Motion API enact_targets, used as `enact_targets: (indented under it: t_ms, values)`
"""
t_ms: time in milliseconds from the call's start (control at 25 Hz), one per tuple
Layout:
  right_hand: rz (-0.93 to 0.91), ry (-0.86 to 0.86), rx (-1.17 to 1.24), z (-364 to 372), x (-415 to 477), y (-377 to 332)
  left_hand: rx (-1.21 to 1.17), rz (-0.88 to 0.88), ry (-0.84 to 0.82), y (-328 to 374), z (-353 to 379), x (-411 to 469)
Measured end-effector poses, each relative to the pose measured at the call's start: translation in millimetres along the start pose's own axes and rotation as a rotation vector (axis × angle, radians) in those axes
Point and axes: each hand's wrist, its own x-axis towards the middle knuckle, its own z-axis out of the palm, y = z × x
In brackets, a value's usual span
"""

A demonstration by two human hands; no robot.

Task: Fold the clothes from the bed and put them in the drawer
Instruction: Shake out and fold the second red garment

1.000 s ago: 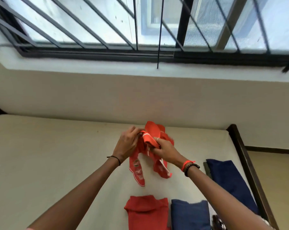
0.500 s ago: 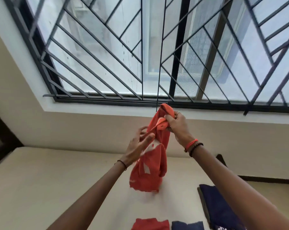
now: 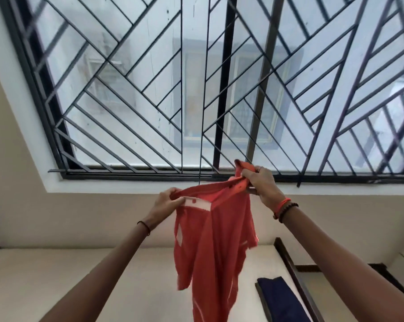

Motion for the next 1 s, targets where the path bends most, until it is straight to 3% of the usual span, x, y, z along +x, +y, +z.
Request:
enact_targets:
  t_ms: [160, 320, 440, 560, 600, 720, 800, 880, 1000]
  values:
    - [-0.201, 0.127, -0.384, -37, -26, -11, 0.212, 0.144, -0.159, 46, -21, 17]
    - [-0.287, 0.159, -0.360, -59, -50, -28, 0.392, 0.237, -0.313, 100, -22, 24]
    - [-0.200, 0.119, -0.310, -73, -50, -40, 0.188, 0.207, -0.356, 134, -18, 27]
    - [-0.052, 0.062, -0.191, -87, -48, -46, -0.027, 0.104, -0.537, 158, -12, 30]
    - [-0.018, 0.038, -0.158, -91, -48, -46, 0.031, 0.099, -0.601, 164, -10, 32]
    - [0.014, -0.050, -0.216, -106, -52, -49, 0.545, 0.228, -0.728, 177, 7, 42]
    - [0.068, -0.083, -0.205, -115, -59, -52, 0.697, 0.322, -0.635, 177, 16, 49]
    - [0.140, -0.121, -0.120, -127, -61, -51, 0.647, 0.388, -0.469, 178, 20, 52]
    - [0.188, -0.173, 0.020, -148, -61, -50, 0.205, 0.357, -0.309, 175, 29, 54]
